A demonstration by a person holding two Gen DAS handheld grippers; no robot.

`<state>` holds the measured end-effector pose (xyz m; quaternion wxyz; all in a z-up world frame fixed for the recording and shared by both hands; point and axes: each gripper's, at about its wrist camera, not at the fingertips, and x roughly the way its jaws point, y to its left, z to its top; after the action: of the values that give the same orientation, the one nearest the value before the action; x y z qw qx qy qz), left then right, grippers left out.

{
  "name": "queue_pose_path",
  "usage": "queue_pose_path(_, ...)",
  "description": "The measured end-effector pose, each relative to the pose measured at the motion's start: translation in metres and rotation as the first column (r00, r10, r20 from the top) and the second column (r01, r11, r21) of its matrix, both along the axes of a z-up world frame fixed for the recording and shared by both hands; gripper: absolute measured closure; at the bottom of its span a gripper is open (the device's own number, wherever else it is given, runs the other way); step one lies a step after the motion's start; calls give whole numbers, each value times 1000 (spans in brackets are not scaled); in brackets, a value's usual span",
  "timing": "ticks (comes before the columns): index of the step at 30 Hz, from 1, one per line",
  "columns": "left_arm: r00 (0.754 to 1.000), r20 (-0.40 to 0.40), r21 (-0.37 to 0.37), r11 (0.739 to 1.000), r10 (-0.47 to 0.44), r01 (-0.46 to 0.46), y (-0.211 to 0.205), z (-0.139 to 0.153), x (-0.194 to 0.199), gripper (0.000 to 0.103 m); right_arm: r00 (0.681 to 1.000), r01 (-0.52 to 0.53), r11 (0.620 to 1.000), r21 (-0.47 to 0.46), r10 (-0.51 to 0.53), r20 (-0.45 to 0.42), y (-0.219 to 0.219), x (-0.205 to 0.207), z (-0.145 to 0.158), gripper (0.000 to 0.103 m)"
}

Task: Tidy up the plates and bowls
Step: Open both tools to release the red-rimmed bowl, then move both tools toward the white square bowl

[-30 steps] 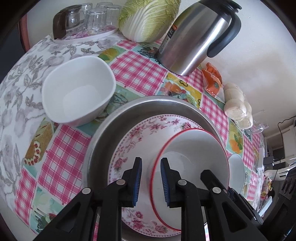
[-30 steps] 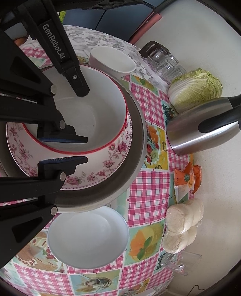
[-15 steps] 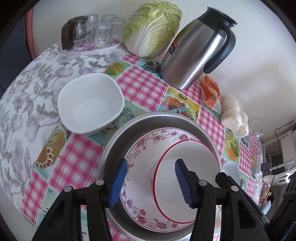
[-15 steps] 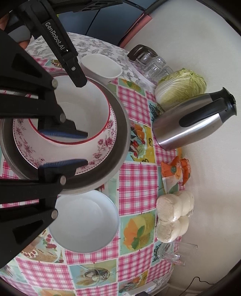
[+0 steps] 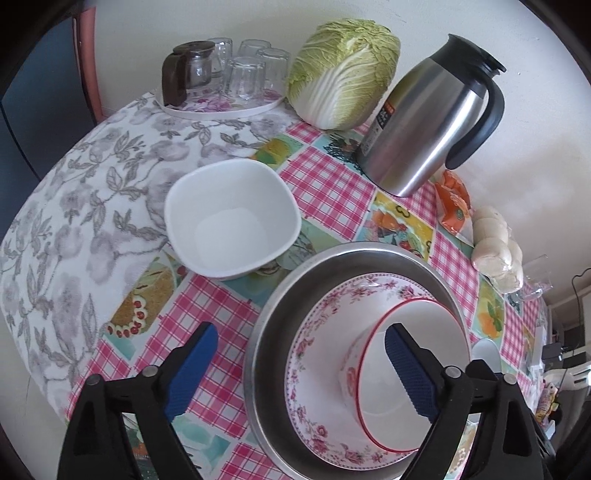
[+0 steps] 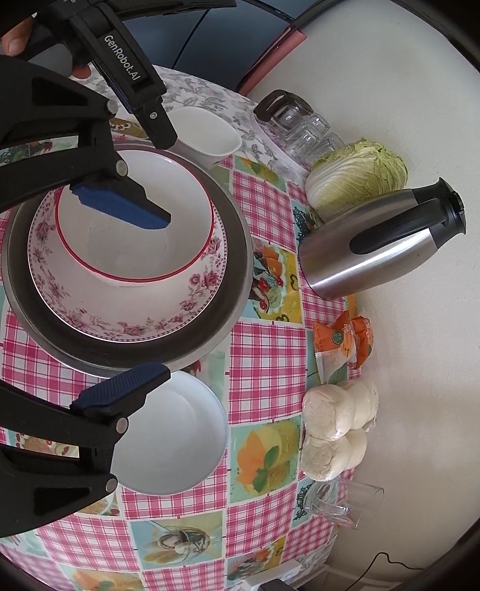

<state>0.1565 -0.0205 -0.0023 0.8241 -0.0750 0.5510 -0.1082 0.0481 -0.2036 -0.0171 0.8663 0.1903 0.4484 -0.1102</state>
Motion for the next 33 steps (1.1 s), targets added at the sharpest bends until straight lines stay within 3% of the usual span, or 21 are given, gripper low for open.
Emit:
queue_pose_path(2, 1000, 15, 19, 1000, 9, -9, 1, 1, 0, 2, 1000, 0, 1000, -14, 0, 5, 1, 0, 1, 15)
queue_pose_path(7, 997, 65, 69, 997, 38, -42, 5, 3, -2, 0, 999, -3, 999, -45, 4, 32, 2, -2, 7, 12)
queue_pose_path(10, 993, 99, 107, 992, 58, -69, 9, 5, -3, 0, 999, 1, 998, -60, 1, 37, 1, -3, 8, 6)
queue_pose_path(21, 985, 131, 140, 982, 111, -129, 24, 8, 1, 0, 995, 20, 996, -82, -12, 99, 0, -7, 16, 5)
queue_pose_path(33, 980, 157, 155, 977, 121, -146, 32, 19, 1, 0, 997, 46, 996, -78, -41, 71, 3, -7, 12, 5)
